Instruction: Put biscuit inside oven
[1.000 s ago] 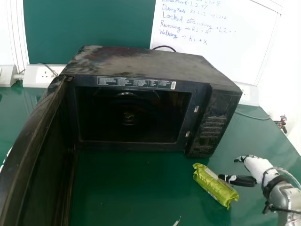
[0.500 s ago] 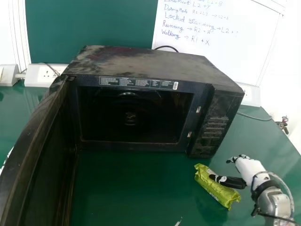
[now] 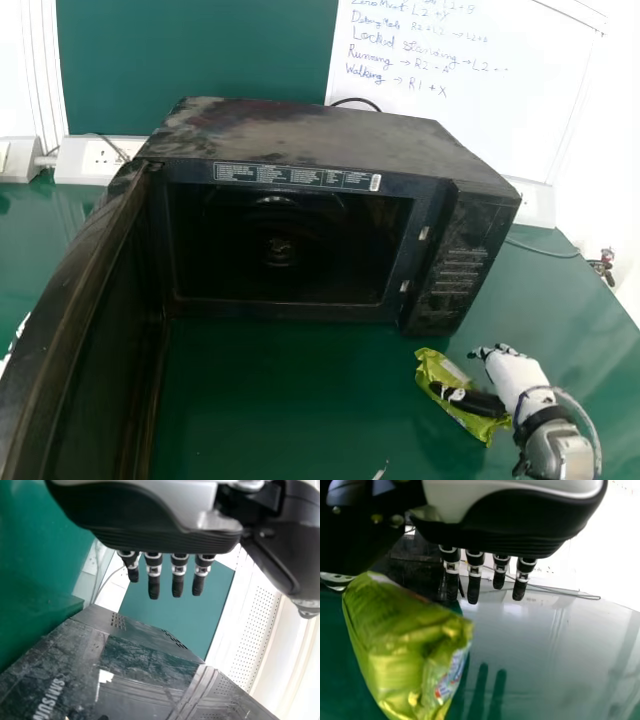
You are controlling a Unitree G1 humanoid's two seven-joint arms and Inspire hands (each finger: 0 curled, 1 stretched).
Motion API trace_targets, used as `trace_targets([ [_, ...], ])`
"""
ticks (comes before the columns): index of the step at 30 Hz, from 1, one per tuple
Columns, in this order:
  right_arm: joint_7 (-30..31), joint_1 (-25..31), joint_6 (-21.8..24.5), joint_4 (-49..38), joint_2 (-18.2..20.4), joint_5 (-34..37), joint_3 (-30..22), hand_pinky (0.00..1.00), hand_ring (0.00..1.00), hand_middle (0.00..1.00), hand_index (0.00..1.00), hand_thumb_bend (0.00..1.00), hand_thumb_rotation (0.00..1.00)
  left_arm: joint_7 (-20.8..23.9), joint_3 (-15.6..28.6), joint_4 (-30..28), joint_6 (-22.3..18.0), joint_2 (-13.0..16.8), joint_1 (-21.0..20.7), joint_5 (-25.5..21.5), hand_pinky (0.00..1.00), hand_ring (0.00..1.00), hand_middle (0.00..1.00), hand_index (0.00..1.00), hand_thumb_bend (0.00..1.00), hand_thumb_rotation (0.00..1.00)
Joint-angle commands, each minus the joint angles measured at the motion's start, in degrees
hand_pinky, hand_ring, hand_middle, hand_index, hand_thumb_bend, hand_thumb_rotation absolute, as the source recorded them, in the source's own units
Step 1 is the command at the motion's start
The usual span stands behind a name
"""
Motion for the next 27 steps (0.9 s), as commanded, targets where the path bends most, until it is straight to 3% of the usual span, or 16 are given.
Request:
trace_targets([
  [1, -0.96, 1.38, 0.16, -0.73, 0.61, -0.27, -0.03, 0.96, 0.9, 0.9, 0.88, 1.0, 0.51, 0.17, -0.83, 0.41, 0.28, -0.78, 1.08, 0.06, 0.88, 0.94, 0.98, 0.98, 1.0, 0.58],
  [13, -2.93, 4.55, -1.27, -0.14, -0.67, -3.61, 0.89, 0.92, 0.91, 0.91, 0.88, 1.0, 0.52, 0.37, -1.15, -0.98, 1.27, -1.26, 1.77, -0.66, 0.88, 0.94, 0.98, 0.97, 1.0, 0.57],
  [27, -5.64, 9.52, -4.49, 0.82, -0.93, -0.87, -1.48, 1.0, 0.93, 0.91, 0.9, 1.0, 0.5, 0.55, -0.81, -1.52, 1.51, -1.42, 2.43, -0.65, 0.87, 0.94, 0.98, 0.97, 1.0, 0.56],
])
